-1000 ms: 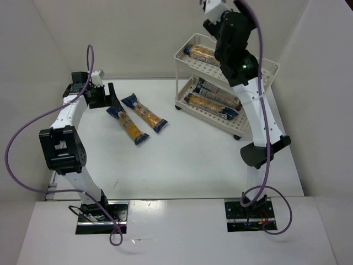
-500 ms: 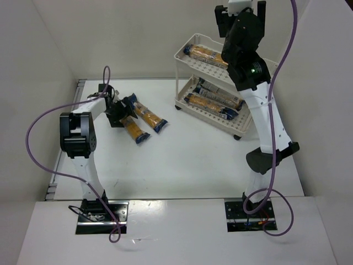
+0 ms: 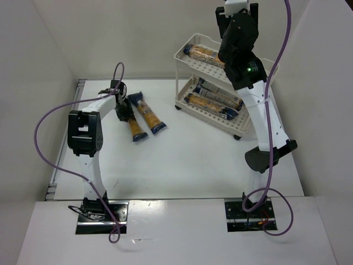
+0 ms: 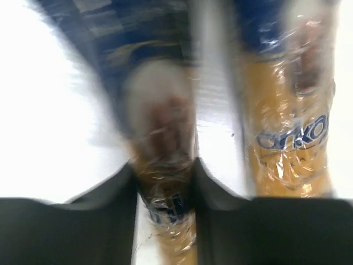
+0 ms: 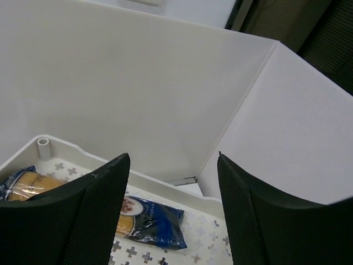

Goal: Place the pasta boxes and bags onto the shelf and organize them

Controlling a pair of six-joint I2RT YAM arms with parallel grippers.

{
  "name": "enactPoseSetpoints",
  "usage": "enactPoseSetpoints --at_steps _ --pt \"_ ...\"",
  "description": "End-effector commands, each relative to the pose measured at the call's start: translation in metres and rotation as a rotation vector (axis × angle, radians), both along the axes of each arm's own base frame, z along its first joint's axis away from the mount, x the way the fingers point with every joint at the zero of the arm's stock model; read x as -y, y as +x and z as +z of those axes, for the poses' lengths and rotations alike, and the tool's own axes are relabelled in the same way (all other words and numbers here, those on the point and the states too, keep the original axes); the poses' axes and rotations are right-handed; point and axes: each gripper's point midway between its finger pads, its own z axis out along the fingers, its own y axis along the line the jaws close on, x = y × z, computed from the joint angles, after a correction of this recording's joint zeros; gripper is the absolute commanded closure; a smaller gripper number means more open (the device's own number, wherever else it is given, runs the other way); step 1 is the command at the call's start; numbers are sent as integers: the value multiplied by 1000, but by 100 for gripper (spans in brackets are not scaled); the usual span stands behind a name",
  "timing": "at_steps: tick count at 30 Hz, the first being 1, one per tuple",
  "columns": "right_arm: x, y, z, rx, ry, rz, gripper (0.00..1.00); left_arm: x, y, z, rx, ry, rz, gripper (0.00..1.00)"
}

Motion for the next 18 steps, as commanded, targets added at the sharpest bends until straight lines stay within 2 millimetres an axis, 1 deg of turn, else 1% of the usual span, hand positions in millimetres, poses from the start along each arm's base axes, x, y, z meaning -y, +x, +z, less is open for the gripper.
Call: enactPoseSetpoints --at_steps 1,2,3,4,5,6,7,8,9,10,11,12,13,14,15,16,17,18 --pt "7 -16 24 74 46 -4 31 -7 -33 -49 -132 56 -63 77" --pt "7 -16 22 65 41 -4 32 -6 -39 -54 -145 47 -81 83" --pt "7 -16 22 65 41 -4 34 -6 -41 -52 -141 50 -90 92" --pt "7 -19 26 78 52 8 35 -5 -43 -47 -134 44 -101 96" --pt "7 -18 25 70 47 8 35 -3 -40 -42 -111 36 -118 99" --pt "8 -21 29 80 53 8 38 -9 -39 -33 -84 51 -151 100" --pt "6 -20 29 84 59 19 40 -10 -37 -25 -60 63 -179 100" --pt "4 -19 27 75 51 31 42 -13 -27 -12 -9 89 -208 100" --pt "7 -25 33 86 64 33 43 -21 -20 9 59 148 -262 100" --pt "6 -25 33 87 61 41 47 -25 -12 26 106 184 -289 100" --pt "6 -30 39 98 72 55 48 -29 -1 44 173 224 -316 100" --pt "6 -29 36 90 75 57 50 -38 4 76 252 304 -355 100" --pt "6 -32 42 104 79 68 52 -43 8 94 300 347 -368 100" --pt "5 -35 44 107 86 83 54 -47 9 121 370 390 -380 100" --pt "6 -41 51 129 106 96 54 -51 5 130 385 420 -398 100" --pt "6 -42 52 126 102 105 56 -55 4 142 408 464 -431 100" --pt "8 -46 54 129 111 106 58 -58 -2 157 435 494 -437 100" --pt "8 -51 59 143 121 122 60 -59 -5 163 447 509 -450 100"
